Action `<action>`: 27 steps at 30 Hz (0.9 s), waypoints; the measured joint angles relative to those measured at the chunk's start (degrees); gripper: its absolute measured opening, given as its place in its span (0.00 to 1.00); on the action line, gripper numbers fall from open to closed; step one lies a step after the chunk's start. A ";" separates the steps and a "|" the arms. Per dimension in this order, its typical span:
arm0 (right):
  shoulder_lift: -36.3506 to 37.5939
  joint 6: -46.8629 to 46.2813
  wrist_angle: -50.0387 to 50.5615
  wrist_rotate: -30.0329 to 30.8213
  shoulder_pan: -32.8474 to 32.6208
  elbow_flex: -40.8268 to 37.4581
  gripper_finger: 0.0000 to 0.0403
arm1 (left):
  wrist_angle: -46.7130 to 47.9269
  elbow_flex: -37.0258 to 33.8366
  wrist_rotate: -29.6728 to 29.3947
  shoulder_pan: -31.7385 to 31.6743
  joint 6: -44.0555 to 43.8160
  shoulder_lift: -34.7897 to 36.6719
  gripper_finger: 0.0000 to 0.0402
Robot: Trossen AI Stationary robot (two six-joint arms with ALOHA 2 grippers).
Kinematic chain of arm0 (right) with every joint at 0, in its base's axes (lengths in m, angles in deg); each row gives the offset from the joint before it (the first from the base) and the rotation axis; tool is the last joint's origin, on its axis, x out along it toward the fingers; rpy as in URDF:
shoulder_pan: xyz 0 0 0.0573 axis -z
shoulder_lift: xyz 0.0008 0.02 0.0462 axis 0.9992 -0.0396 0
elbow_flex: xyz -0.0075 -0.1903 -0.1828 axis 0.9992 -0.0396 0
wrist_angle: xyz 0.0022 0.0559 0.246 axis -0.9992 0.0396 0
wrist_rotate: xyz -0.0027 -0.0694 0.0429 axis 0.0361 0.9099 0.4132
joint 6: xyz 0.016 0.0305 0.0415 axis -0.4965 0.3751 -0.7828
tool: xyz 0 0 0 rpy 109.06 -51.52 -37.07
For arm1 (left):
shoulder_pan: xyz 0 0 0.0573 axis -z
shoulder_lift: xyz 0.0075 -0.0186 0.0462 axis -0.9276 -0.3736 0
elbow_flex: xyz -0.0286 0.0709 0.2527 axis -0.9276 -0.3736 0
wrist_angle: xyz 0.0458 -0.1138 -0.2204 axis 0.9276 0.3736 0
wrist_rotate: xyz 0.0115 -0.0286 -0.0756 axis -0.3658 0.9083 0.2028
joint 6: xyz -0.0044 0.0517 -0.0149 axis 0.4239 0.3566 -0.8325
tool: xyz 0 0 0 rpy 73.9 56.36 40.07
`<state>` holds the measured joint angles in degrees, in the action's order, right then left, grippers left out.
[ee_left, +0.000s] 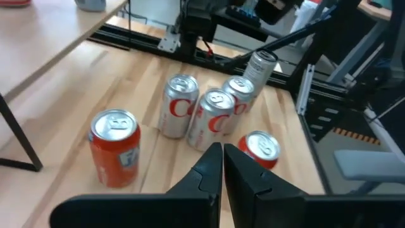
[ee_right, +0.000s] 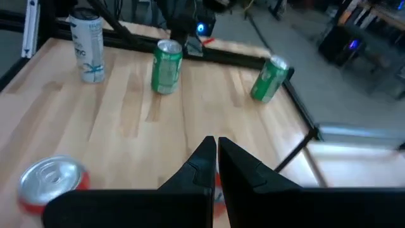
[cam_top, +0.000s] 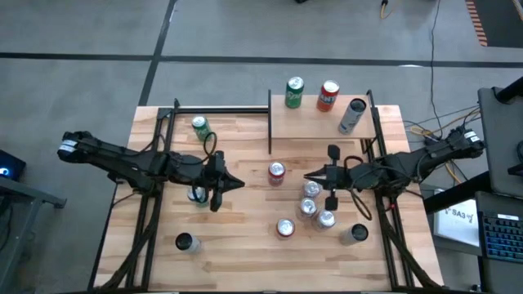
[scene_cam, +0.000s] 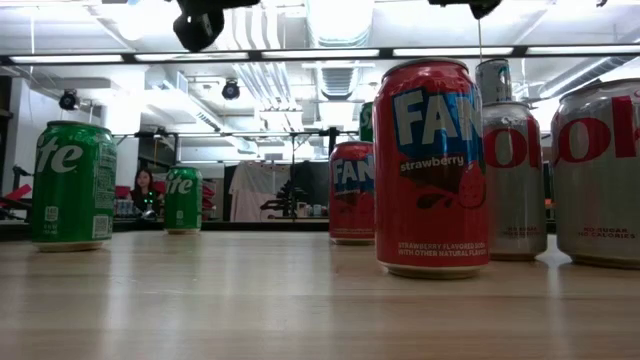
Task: Place canned beverage on shelf
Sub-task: Put the top silver soda can on the shelf
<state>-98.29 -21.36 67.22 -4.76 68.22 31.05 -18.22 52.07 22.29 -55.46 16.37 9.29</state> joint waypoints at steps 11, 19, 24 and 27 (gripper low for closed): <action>5.05 -17.37 10.13 -3.42 0.01 0.27 0.02 | 1.41 2.33 -0.43 2.44 -0.36 -1.55 0.00; 1.71 -18.00 17.04 -6.42 0.01 0.84 0.02 | -1.19 2.33 -0.50 2.40 2.16 -4.93 0.00; -0.14 -17.71 20.53 -6.73 0.00 0.84 0.02 | -1.56 2.31 -0.52 2.40 3.98 -5.64 0.00; -0.69 -17.71 21.34 -6.75 0.00 0.82 0.02 | -1.68 2.30 -0.57 2.40 4.75 -5.79 0.00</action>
<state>-98.98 -39.08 88.56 -11.51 68.22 31.87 -19.90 54.37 21.72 -53.06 21.12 3.50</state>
